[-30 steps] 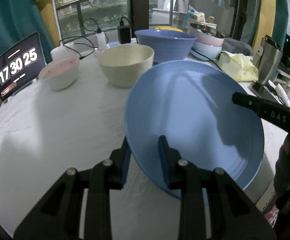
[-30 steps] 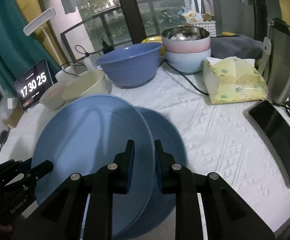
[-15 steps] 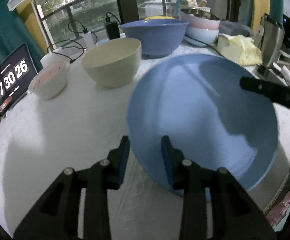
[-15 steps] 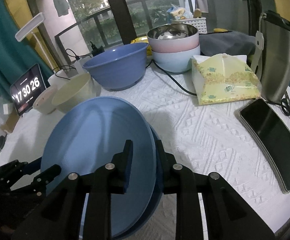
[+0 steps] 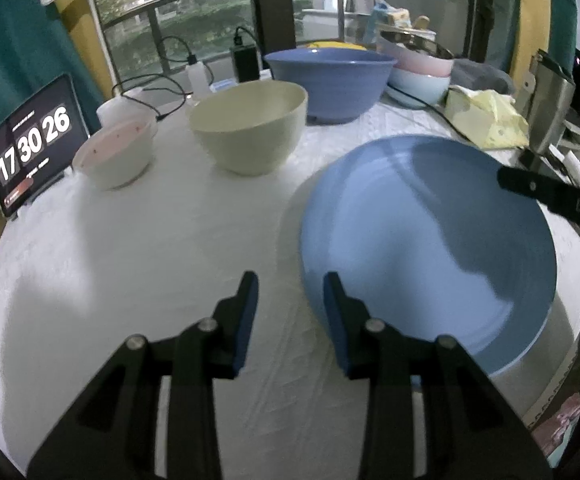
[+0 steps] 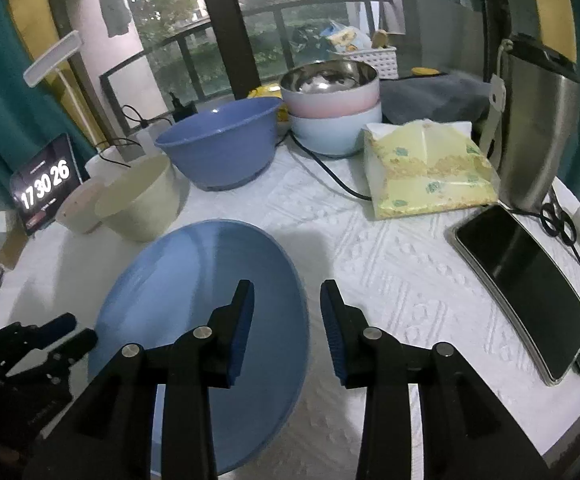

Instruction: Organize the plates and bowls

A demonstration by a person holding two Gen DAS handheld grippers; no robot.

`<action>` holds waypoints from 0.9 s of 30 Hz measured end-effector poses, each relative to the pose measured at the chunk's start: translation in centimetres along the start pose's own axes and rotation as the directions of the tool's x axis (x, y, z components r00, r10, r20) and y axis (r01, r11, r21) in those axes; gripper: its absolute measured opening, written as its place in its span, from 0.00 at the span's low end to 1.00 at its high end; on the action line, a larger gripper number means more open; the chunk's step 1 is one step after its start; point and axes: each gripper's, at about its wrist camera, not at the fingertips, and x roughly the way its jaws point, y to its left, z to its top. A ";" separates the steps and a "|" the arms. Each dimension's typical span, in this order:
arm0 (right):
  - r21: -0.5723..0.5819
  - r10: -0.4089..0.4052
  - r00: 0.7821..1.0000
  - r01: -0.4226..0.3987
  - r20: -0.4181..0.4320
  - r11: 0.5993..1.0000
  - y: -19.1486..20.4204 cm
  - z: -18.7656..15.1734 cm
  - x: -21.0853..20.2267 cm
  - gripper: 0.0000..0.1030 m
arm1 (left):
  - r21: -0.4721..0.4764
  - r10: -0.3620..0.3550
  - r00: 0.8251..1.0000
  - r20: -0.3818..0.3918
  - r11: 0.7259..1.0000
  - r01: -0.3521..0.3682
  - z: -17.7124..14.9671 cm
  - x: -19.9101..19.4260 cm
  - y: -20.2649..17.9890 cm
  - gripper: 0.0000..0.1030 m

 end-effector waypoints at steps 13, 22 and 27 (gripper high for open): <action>0.040 0.097 0.994 -0.095 -0.050 0.995 -0.7 -1.1 2.8 0.36 | -0.097 -0.100 0.993 -0.062 0.991 0.094 0.2 2.8 0.4 0.47; 0.045 0.088 0.995 -0.087 -0.039 0.995 -0.3 -1.3 2.9 0.40 | -0.116 -0.170 0.985 -0.029 0.979 0.165 0.3 3.4 0.4 0.46; 0.053 0.071 0.997 -0.069 -0.043 0.996 0.0 -1.3 2.9 0.40 | -0.105 -0.187 0.982 -0.020 0.977 0.184 0.5 3.4 -0.1 0.41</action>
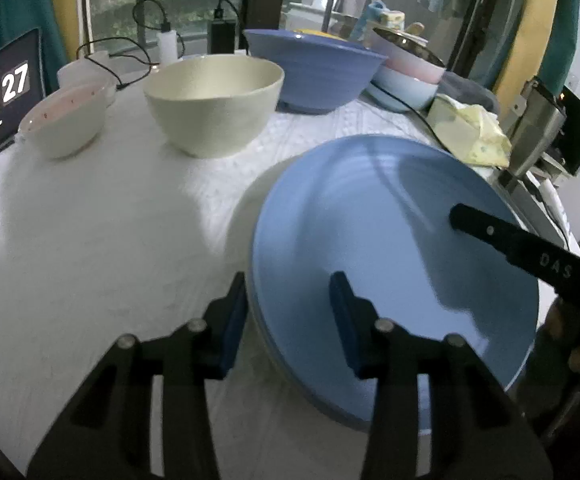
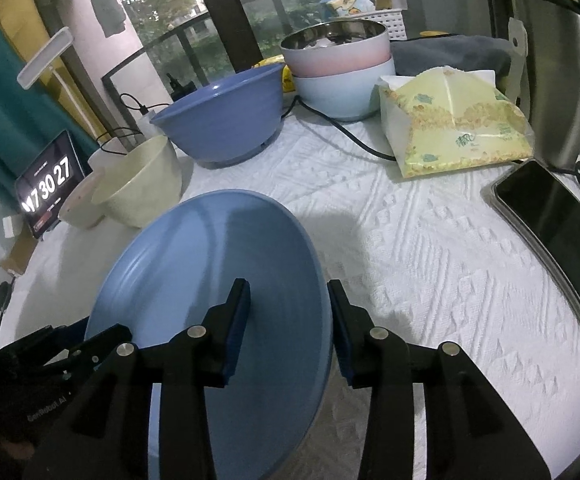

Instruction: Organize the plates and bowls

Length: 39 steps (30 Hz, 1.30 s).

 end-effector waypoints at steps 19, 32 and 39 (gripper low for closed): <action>-0.054 0.012 1.000 -0.012 -0.006 0.998 4.7 -0.3 -0.6 0.40 | -0.068 0.030 0.999 0.032 0.997 -0.027 -1.1 -3.3 3.9 0.40; -0.127 0.052 0.998 -0.055 -0.023 0.990 10.8 -0.7 0.0 0.40 | -0.144 0.072 0.995 0.070 0.988 -0.062 -2.7 -6.2 9.0 0.40; -0.168 0.073 0.996 -0.079 -0.041 0.983 14.3 -0.8 1.0 0.40 | -0.184 0.101 0.991 0.084 0.979 -0.084 -3.5 -7.4 12.1 0.40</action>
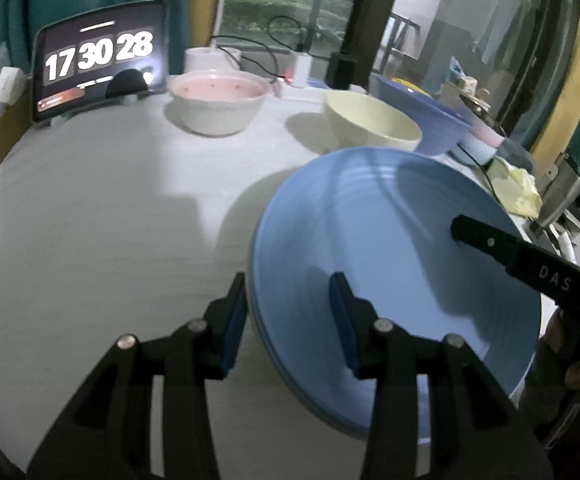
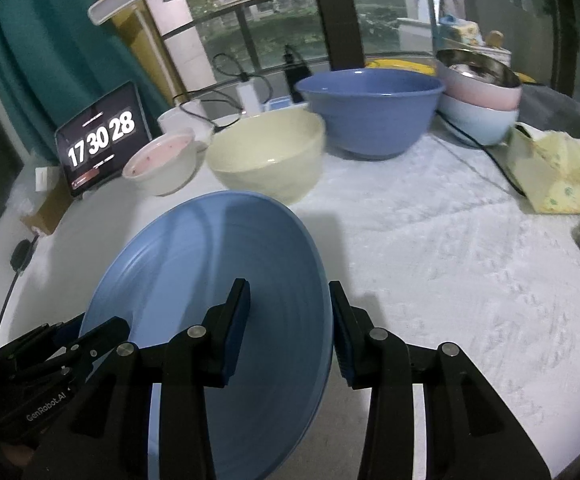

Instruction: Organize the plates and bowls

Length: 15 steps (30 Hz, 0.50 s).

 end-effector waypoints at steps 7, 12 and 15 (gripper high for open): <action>-0.036 0.025 1.000 -0.025 -0.008 0.999 3.0 0.8 1.5 0.40 | -0.035 0.026 0.999 0.022 0.999 -0.025 0.3 -0.6 3.1 0.40; -0.060 0.040 0.999 -0.041 -0.018 0.997 5.3 1.4 2.8 0.40 | -0.060 0.046 0.998 0.032 0.997 -0.044 0.5 -0.7 5.3 0.40; -0.069 0.052 0.998 -0.053 -0.023 0.996 6.4 1.8 3.6 0.40 | -0.069 0.061 0.997 0.040 0.996 -0.058 0.7 -0.9 6.4 0.40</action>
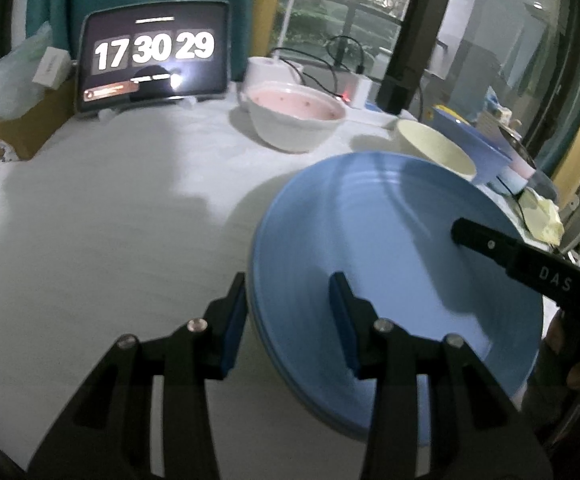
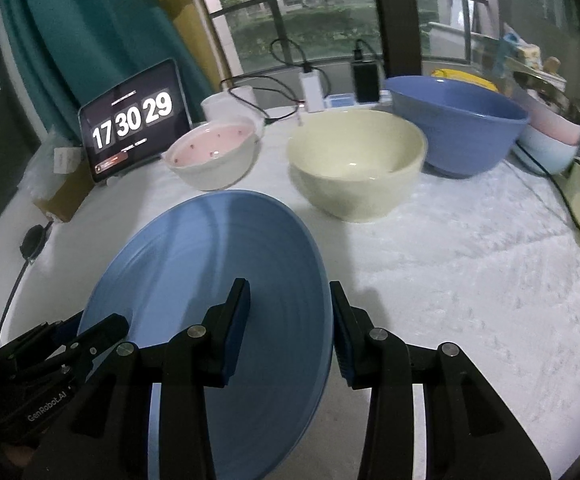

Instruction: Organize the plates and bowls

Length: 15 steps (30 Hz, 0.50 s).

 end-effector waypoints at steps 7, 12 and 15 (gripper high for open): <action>-0.022 0.023 1.000 -0.024 -0.012 0.999 2.5 0.9 2.0 0.40 | -0.027 0.030 0.999 0.010 0.999 -0.030 0.7 0.3 2.8 0.40; -0.035 0.041 0.999 -0.042 -0.028 0.999 4.0 1.1 3.6 0.40 | -0.046 0.058 0.998 0.011 0.997 -0.057 1.0 0.8 4.5 0.40; -0.037 0.052 0.998 -0.053 -0.041 0.998 4.7 1.3 4.6 0.40 | -0.054 0.071 0.997 0.008 0.996 -0.071 1.2 1.1 5.3 0.40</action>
